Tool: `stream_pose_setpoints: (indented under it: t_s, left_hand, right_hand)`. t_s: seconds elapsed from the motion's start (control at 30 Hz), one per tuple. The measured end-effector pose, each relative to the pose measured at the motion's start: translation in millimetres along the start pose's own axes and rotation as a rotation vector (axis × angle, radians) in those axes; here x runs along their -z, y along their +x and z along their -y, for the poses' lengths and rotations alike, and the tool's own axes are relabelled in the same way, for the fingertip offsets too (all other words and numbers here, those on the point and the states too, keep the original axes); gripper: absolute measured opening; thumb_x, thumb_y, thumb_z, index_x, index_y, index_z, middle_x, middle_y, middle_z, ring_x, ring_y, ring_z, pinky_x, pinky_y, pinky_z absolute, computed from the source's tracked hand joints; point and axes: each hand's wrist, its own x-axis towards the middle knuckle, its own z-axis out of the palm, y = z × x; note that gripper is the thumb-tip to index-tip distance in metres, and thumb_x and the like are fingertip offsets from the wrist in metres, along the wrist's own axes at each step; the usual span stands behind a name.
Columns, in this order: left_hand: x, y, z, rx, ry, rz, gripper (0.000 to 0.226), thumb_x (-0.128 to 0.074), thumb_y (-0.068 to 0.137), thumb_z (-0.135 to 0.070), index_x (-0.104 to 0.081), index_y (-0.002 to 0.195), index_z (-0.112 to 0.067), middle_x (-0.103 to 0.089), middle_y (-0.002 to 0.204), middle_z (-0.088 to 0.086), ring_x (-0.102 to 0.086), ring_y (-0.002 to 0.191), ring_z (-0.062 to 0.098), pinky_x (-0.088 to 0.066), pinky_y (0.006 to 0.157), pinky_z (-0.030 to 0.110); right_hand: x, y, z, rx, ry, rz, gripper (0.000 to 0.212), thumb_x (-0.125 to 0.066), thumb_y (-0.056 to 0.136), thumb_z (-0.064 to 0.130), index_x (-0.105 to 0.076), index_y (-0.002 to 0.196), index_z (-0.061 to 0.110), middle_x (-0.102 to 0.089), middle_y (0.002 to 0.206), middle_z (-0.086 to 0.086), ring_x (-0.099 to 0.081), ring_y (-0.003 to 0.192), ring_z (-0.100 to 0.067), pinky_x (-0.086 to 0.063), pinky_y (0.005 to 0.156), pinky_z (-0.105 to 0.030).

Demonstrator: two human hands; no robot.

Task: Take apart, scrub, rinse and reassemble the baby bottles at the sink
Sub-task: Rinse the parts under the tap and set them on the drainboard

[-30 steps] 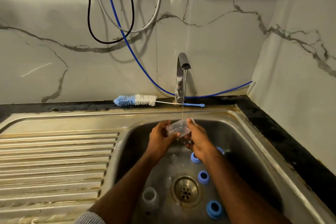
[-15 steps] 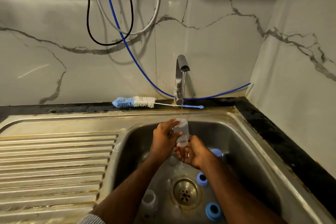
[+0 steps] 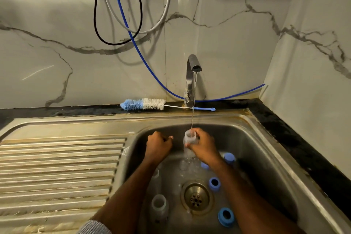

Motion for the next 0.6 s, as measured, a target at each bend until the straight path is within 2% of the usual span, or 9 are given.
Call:
stream_pose_setpoints:
  t_s: [0.07,0.2,0.27,0.37,0.5,0.6]
  left_hand:
    - [0.7,0.6,0.4,0.001,0.007,0.028,0.036,-0.069,0.093,-0.032,-0.067,0.063,-0.012,-0.067,0.062,0.0,-0.065,0.061,0.015,-0.055,0.065,0.031]
    - [-1.9,-0.7,-1.9,-0.024,0.038,0.071,0.032,-0.068,0.094,-0.032,-0.069,0.068,-0.014,-0.068,0.065,0.001,-0.067,0.065,0.015,-0.059,0.069,0.035]
    - [-3.1,0.0,-2.2,-0.032,0.048,0.093,0.027,-0.069,0.094,-0.031,-0.068,0.072,-0.016,-0.068,0.068,-0.001,-0.067,0.067,0.013,-0.058,0.069,0.035]
    - [-3.0,-1.0,-3.4,-0.05,0.073,0.093,0.029,-0.069,0.092,-0.034,-0.069,0.071,-0.015,-0.069,0.069,0.0,-0.068,0.07,0.017,-0.059,0.072,0.038]
    - [-2.9,-0.5,-3.5,-0.044,0.065,0.108,0.026,-0.069,0.093,-0.033,-0.07,0.073,-0.016,-0.07,0.071,-0.001,-0.069,0.07,0.015,-0.061,0.075,0.041]
    - [-3.4,-1.2,-5.0,-0.058,0.07,0.112,0.028,-0.068,0.094,-0.032,-0.07,0.072,-0.015,-0.069,0.069,0.0,-0.068,0.07,0.017,-0.06,0.072,0.038]
  right_hand:
    - [2.5,-0.3,4.8,0.016,0.049,-0.07,0.044,-0.075,0.087,0.015,-0.057,0.125,0.027,-0.057,0.108,0.014,-0.057,0.101,-0.006,-0.053,0.078,-0.023]
    - [1.8,-2.8,6.1,0.08,-0.064,-0.067,0.047,-0.075,0.087,0.016,-0.056,0.129,0.026,-0.062,0.121,0.006,-0.059,0.113,-0.011,-0.055,0.093,-0.032]
    - [0.9,-4.1,6.3,0.115,-0.05,-0.104,0.048,-0.073,0.089,0.017,-0.054,0.132,0.026,-0.059,0.121,0.009,-0.058,0.113,-0.01,-0.056,0.093,-0.034]
    - [-2.2,-4.0,4.2,0.092,-0.145,-0.005,0.045,-0.076,0.087,0.019,-0.059,0.128,0.025,-0.065,0.118,0.007,-0.063,0.113,-0.013,-0.054,0.095,-0.033]
    - [-4.4,-4.7,4.0,0.1,-0.149,-0.082,0.05,-0.073,0.09,0.029,-0.053,0.136,0.025,-0.06,0.121,0.009,-0.06,0.112,-0.012,-0.055,0.093,-0.033]
    - [-3.6,-6.4,2.2,0.093,-0.18,-0.023,0.047,-0.074,0.089,0.032,-0.057,0.133,0.028,-0.065,0.121,0.007,-0.062,0.112,-0.013,-0.054,0.093,-0.032]
